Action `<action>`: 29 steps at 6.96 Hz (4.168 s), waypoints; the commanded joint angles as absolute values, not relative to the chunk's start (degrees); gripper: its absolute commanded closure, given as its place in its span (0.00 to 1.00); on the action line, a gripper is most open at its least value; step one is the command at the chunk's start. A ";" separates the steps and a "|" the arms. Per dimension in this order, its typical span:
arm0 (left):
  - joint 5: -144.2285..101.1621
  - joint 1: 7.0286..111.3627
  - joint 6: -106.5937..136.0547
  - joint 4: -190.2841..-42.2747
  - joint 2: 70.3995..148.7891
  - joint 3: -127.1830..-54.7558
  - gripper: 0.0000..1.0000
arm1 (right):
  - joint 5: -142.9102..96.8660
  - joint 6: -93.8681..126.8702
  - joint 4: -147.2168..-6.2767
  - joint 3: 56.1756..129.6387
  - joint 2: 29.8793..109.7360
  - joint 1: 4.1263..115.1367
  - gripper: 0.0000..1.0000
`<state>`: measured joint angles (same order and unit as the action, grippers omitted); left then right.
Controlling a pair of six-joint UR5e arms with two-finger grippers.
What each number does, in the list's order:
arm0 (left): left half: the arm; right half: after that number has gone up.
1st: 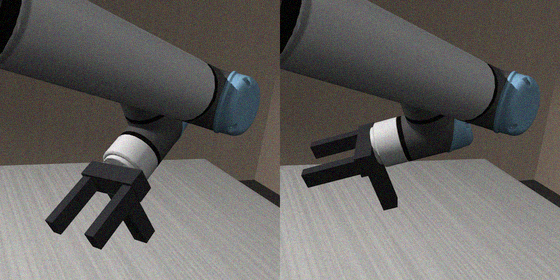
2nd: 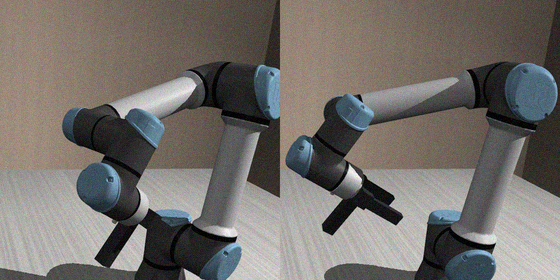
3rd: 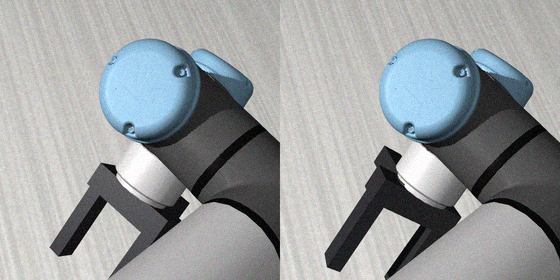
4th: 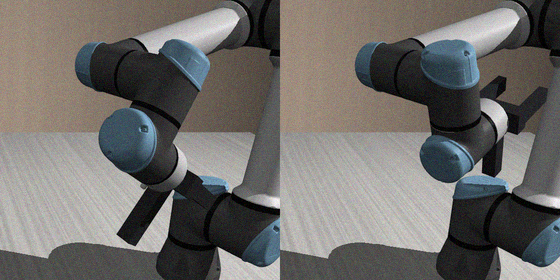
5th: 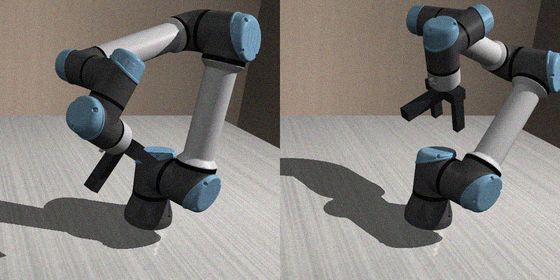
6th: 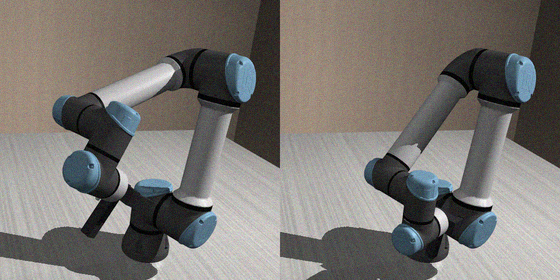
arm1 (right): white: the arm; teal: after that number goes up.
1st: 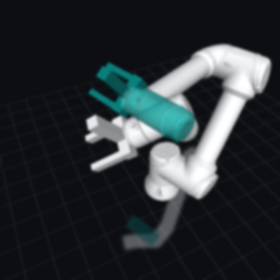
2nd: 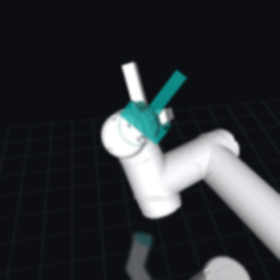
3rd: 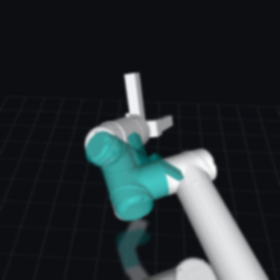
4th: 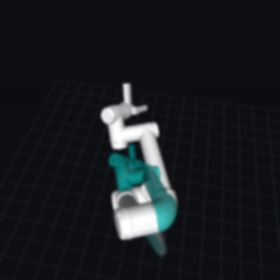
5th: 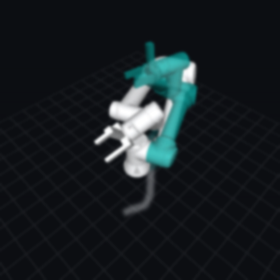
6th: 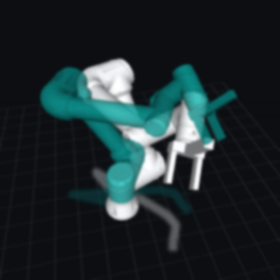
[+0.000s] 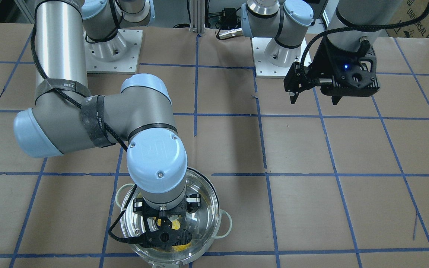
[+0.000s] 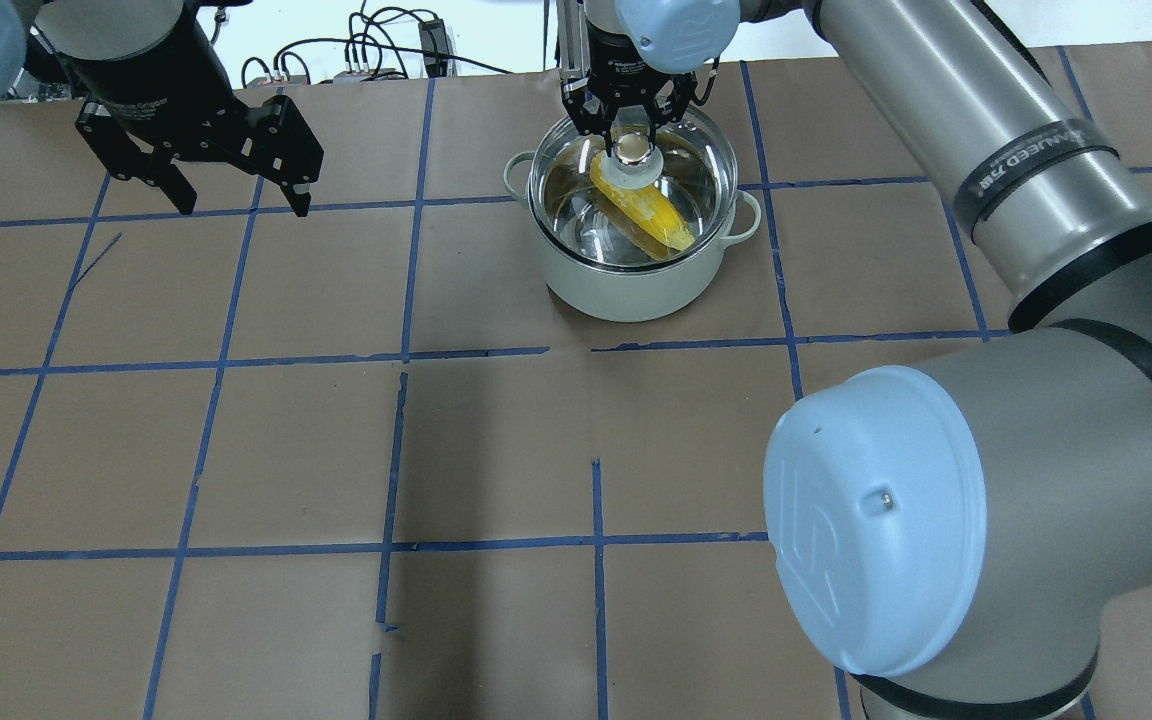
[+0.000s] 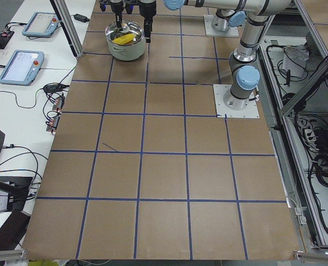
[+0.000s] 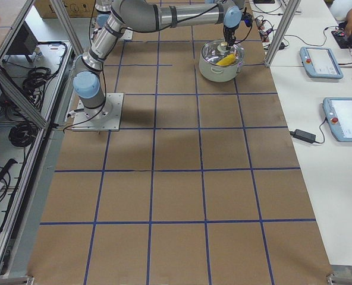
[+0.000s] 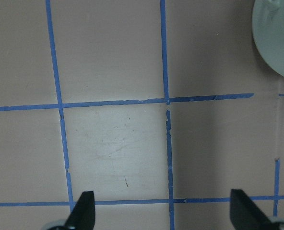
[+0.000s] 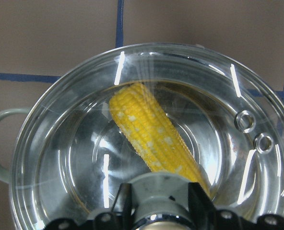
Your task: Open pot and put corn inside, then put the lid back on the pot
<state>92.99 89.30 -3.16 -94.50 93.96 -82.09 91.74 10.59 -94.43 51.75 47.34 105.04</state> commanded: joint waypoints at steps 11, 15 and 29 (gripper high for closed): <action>92.90 89.21 -3.16 -94.48 93.96 -82.09 0.00 | 91.06 10.72 -94.74 48.96 47.11 105.29 0.09; 93.08 89.21 -3.16 -94.57 93.69 -82.18 0.00 | 90.88 10.63 -95.01 45.36 44.92 105.90 0.09; 92.99 89.12 -3.25 -94.57 93.78 -82.18 0.00 | 91.23 12.74 -88.42 44.56 44.38 107.14 0.09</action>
<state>92.99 89.12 -3.25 -94.57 93.78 -82.18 91.23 12.73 -88.70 44.62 44.37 107.15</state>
